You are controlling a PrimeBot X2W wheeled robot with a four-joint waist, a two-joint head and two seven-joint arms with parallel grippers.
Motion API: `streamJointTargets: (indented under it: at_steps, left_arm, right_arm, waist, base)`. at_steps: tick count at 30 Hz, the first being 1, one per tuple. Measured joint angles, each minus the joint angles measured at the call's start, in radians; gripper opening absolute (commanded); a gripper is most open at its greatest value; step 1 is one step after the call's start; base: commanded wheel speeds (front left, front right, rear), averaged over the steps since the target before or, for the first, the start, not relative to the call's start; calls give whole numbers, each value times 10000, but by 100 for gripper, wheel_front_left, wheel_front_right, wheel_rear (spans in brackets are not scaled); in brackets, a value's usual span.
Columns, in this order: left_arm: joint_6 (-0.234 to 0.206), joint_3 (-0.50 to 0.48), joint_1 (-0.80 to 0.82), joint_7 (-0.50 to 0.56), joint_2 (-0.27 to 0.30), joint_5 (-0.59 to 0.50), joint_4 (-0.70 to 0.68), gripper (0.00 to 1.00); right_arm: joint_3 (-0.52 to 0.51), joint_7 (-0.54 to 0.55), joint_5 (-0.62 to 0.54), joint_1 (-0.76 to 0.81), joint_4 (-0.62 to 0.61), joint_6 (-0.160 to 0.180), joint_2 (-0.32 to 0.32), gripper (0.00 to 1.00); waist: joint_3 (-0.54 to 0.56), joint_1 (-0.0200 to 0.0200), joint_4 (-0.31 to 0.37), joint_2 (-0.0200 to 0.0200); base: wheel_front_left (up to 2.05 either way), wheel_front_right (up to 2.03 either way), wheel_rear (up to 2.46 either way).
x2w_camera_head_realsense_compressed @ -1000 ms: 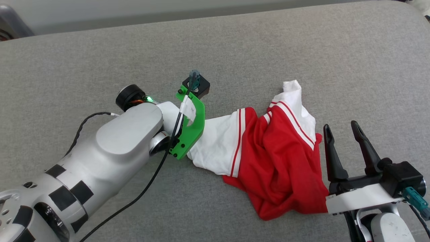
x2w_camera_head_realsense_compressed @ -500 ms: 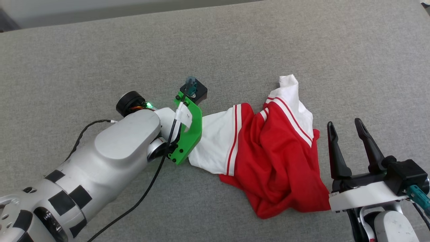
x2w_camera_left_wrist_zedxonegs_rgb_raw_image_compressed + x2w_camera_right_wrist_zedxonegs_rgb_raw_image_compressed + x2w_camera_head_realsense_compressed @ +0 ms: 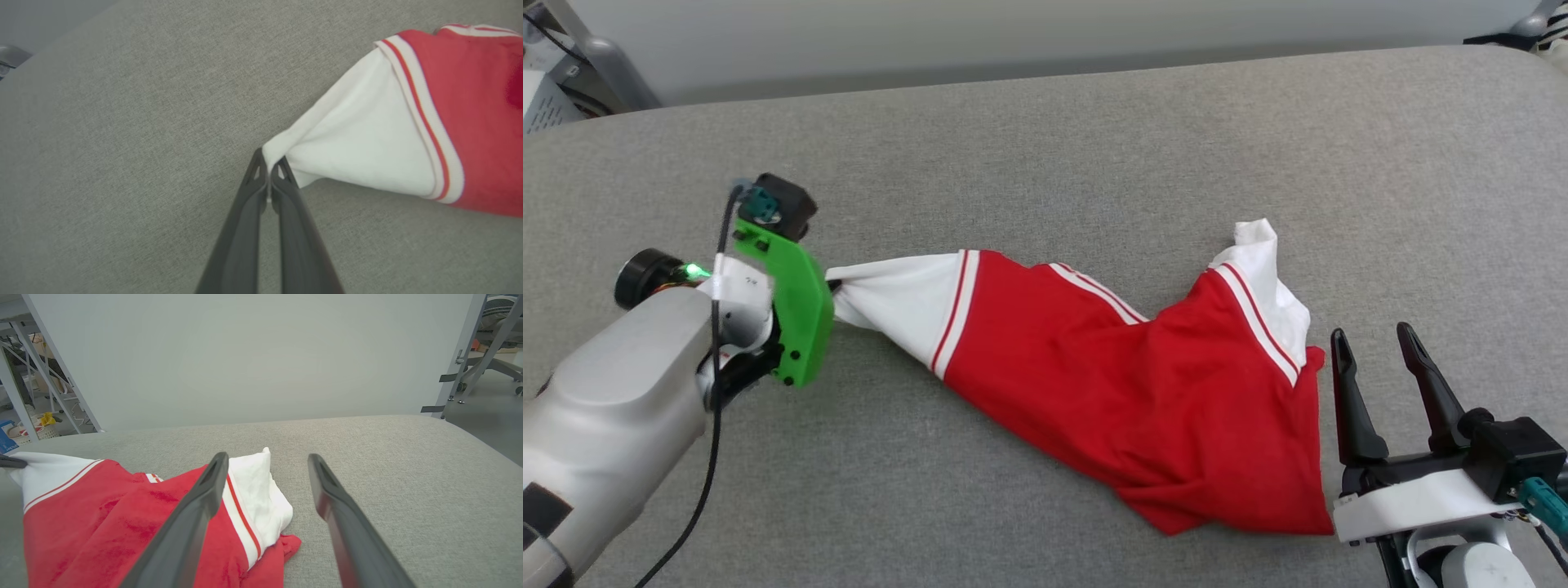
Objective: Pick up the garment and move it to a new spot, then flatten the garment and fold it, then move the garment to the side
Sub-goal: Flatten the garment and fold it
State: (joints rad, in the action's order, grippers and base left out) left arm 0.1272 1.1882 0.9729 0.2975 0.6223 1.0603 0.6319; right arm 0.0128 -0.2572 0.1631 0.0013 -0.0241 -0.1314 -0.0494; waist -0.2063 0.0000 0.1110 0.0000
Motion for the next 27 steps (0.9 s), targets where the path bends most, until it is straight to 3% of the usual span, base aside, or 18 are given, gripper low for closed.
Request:
streamJointTargets:
  at_steps: [13,21,22,23,24,27]
  left_arm:
    - [-895,-679,-1924,-859,1672,1143,481,0]
    - [-1097,-819,-2939,-1187,1409,1749,1020,0]
    - [-1133,-855,-3000,-1383,1306,1749,1078,8]
    - [-1149,-911,-3047,-1609,1212,1751,1110,35]
    - [-1158,-945,-3071,-1850,1145,1741,1137,100]
    - [-1411,-1124,-3096,-3135,924,1549,1168,100]
  right_arm:
    - [-86,0,-96,216,4,0,2,100]
    - [-169,2,-163,383,61,0,2,100]
    - [-188,0,-190,383,77,0,2,100]
    - [-221,0,-197,384,79,0,-2,100]
    - [-245,0,-199,384,75,0,-10,100]
    - [-393,0,-278,383,-10,0,-94,100]
  waist:
    - [421,0,-401,0]
    - [472,0,-391,0]
    - [503,0,-394,0]
    - [545,0,-398,0]
    - [585,0,-403,0]
    - [758,0,-442,0]
  base:
    - [0,0,0]
    - [0,0,0]
    - [0,0,0]
    - [0,0,0]
    - [0,0,0]
    - [0,0,0]
